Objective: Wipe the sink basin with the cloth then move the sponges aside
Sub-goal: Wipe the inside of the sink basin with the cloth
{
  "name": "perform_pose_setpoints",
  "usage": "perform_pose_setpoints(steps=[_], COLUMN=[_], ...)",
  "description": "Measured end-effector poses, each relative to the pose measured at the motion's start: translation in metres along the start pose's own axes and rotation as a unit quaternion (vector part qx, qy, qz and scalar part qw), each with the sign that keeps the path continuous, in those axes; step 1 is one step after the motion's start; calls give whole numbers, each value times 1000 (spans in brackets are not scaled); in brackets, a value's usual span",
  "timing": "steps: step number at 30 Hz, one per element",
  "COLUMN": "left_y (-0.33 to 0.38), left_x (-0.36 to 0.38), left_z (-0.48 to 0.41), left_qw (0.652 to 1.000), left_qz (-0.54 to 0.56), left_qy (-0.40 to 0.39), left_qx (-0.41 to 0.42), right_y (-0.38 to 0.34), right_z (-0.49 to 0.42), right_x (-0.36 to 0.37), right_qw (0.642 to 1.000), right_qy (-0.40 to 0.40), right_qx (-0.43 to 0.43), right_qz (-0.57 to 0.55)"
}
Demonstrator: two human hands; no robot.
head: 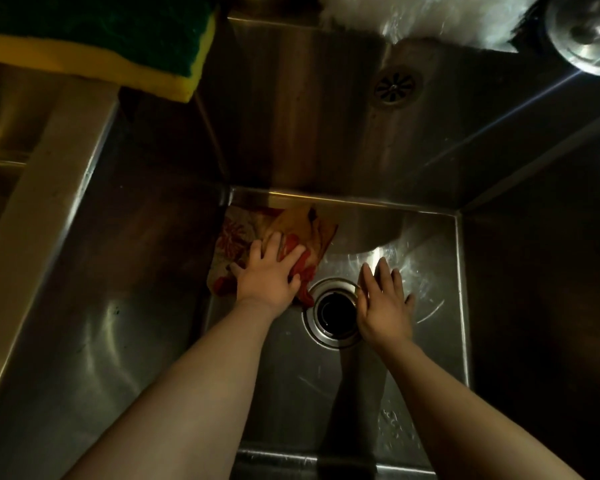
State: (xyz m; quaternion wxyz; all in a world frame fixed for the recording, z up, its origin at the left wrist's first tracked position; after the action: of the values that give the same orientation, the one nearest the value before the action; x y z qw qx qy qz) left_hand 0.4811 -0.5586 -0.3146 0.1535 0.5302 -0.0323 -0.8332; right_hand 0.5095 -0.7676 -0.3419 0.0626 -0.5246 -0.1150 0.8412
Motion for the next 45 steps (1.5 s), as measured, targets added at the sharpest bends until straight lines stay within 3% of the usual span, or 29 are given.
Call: perform_pose_setpoints(steps=[6, 16, 32, 45], left_y=[2, -2, 10, 30], left_x=[19, 9, 21, 34], left_z=[33, 7, 41, 76], left_qw=[1000, 997, 996, 995], left_qz=[13, 75, 72, 74], left_qy=[16, -11, -39, -50], left_qx=[-17, -18, -34, 39], right_y=[2, 13, 35, 43], right_z=[8, 7, 34, 38], right_x=[1, 8, -8, -15], right_qw=[1000, 1000, 998, 998], right_qy=[-6, 6, -41, -46], right_qx=[3, 23, -32, -25], right_qz=[-9, 8, 39, 23])
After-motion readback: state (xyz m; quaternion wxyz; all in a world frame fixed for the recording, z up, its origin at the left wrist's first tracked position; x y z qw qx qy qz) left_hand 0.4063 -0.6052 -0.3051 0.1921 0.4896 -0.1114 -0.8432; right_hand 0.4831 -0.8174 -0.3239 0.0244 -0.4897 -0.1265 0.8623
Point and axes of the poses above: each hand's wrist, its own z-axis away from the middle knuckle, its own x-axis out of the palm, y = z × x, the point moved 1 cm from there along -z, towards the middle knuckle, and after that the axes turned 6 degrees about x, right-handed, at the moved point
